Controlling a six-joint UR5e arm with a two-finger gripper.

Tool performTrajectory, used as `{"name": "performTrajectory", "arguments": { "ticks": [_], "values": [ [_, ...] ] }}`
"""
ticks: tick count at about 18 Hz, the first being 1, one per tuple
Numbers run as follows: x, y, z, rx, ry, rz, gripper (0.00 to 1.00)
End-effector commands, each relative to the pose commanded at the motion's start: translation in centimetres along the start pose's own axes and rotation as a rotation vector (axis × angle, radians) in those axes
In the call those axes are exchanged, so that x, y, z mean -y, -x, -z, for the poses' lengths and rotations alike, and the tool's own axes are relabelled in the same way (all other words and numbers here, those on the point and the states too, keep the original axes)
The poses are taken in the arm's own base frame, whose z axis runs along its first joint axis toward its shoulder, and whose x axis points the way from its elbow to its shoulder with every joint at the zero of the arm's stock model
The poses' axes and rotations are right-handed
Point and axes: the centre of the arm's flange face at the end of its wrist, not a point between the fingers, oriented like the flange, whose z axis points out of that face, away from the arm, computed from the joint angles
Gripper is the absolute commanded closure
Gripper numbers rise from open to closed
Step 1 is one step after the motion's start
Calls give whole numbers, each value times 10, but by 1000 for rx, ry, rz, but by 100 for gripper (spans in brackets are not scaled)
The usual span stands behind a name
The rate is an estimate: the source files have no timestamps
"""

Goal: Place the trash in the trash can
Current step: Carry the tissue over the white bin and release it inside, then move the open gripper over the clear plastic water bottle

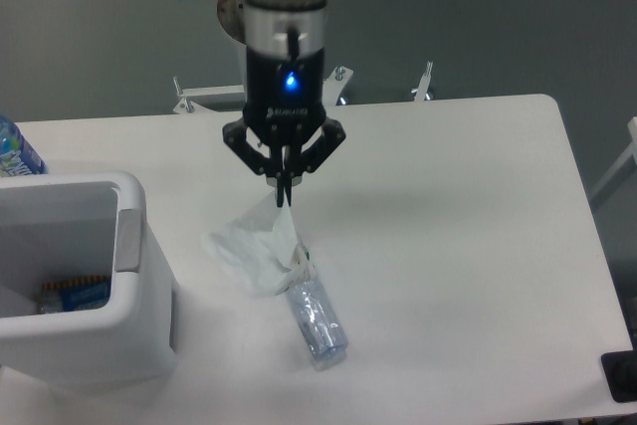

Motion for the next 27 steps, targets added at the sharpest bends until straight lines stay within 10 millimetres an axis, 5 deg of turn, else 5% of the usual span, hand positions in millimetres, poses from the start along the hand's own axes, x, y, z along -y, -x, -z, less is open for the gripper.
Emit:
{"name": "performTrajectory", "arguments": {
  "ticks": [3,14,18,19,22,27],
  "values": [
    [-4,-15,1,-58,-2,-10,100],
    [-44,-114,-48,-210,110,-136,100],
    [-57,-128,-59,-230,139,-154,100],
    [-59,-132,-62,-235,147,-159,95],
    [-57,-135,-64,-238,126,-221,5],
    [-52,-137,-57,-237,100,-232,0]
  ]
}}
